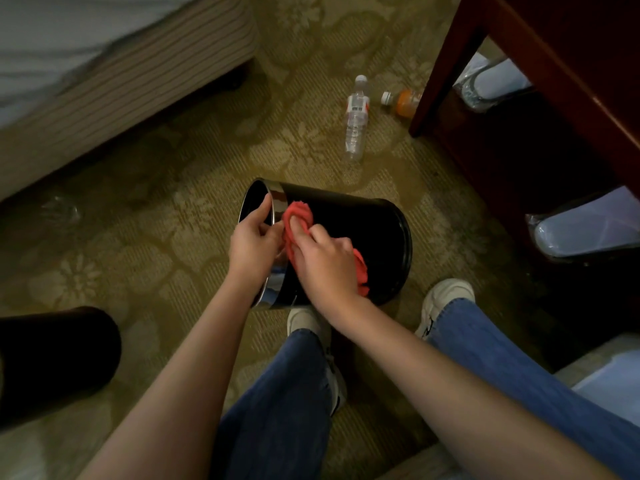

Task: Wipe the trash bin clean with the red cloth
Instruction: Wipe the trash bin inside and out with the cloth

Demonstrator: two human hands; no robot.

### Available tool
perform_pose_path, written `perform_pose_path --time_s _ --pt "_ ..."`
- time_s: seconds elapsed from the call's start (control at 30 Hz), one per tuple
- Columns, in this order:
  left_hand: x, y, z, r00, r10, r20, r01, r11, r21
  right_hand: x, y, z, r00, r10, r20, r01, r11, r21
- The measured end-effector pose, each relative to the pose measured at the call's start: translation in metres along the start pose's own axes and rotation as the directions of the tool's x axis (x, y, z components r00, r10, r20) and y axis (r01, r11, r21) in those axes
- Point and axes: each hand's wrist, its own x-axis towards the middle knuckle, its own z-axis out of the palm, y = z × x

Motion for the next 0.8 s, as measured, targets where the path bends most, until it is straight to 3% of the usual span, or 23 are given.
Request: perform_pose_path --time_s 0.1,0.17,0.27,0.33,0.4,0.6,0.73,0.8 --pt "0.001 0.000 0.002 1.000 0.007 -0.004 -0.007 1.000 0.003 -0.009 0.023 0.000 1.000 -0.004 0.002 0.004 1.000 -0.015" --pt "0.003 -0.001 0.001 1.000 -0.007 -0.010 0.007 1.000 0.011 -0.013 0.047 0.000 0.992 0.112 0.053 -0.110 0.993 -0.039" --pt "0.000 -0.001 0.002 1.000 0.002 0.017 -0.002 1.000 0.003 -0.014 0.087 -0.003 0.920 0.365 0.141 -0.358 0.931 -0.072" --pt "-0.001 0.001 0.005 0.999 0.013 0.032 -0.013 1.000 0.017 -0.013 0.095 -0.009 0.886 0.438 0.153 -0.426 0.899 -0.105" --pt "0.000 0.004 0.010 1.000 0.008 0.020 -0.008 1.000 0.020 -0.009 0.083 -0.012 0.909 0.397 0.127 -0.379 0.914 -0.141" --pt "-0.001 0.008 0.014 1.000 0.026 0.018 -0.026 1.000 -0.001 0.001 0.012 -0.014 0.990 0.139 -0.028 -0.140 0.990 -0.025" --pt "-0.002 0.010 0.015 0.999 0.023 0.029 -0.023 1.000 -0.010 -0.001 0.017 -0.010 0.994 0.093 -0.054 -0.093 0.996 -0.001" --pt "-0.001 0.010 0.014 1.000 0.022 0.020 -0.022 1.000 0.003 -0.006 0.037 -0.008 0.983 0.184 -0.014 -0.183 0.983 0.013"
